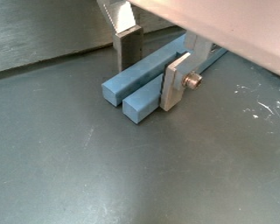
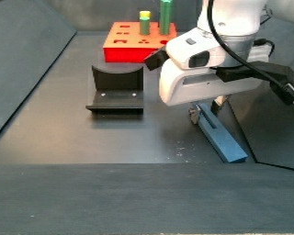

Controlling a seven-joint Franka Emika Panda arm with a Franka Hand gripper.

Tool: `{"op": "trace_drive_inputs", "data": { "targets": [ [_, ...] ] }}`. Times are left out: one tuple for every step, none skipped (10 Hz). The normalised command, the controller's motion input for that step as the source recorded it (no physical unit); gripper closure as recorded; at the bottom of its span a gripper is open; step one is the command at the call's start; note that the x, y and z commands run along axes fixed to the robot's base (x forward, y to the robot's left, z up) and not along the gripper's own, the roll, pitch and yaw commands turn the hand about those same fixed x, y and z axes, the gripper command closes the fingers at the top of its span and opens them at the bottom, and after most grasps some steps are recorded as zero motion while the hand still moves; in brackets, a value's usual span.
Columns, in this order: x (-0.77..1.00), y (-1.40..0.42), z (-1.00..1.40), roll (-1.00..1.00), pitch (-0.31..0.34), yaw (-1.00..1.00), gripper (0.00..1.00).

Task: Pick up the double-square object. Move up. Rotate the double-square object. Place the double-square object on the fixture. Regrasp the double-square object. Move to above the board. Insert the double-square object.
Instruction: Pick up the double-square object, then move up, then rotate the double-square object.

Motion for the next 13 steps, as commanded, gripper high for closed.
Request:
{"op": "trace_drive_inputs", "data": {
  "targets": [
    [0.00,0.00,0.00,0.00,0.000,0.00,1.00],
    [0.00,0.00,0.00,0.00,0.000,0.00,1.00],
    [0.00,0.00,0.00,0.00,0.000,0.00,1.00],
    [0.00,0.00,0.00,0.00,0.000,0.00,1.00],
    [0.00,0.00,0.00,0.00,0.000,0.00,1.00],
    [0.00,0.00,0.83,0.00,0.000,0.00,1.00],
    [-0.01,-0.01,0.81,0.00,0.012,-0.03,1.00],
    [-0.02,-0.01,0.73,0.01,0.027,-0.05,1.00],
    [-0.01,-0.01,0.62,0.03,0.049,-0.05,1.00],
    [-0.01,-0.01,0.47,0.05,0.080,-0.04,1.00],
    [-0.02,-0.01,0.36,0.08,0.095,-0.04,1.00],
    [-0.02,0.00,0.22,0.10,0.107,-0.03,1.00],
    [0.52,-0.36,0.83,0.00,0.000,0.00,1.00]
  ]
}}
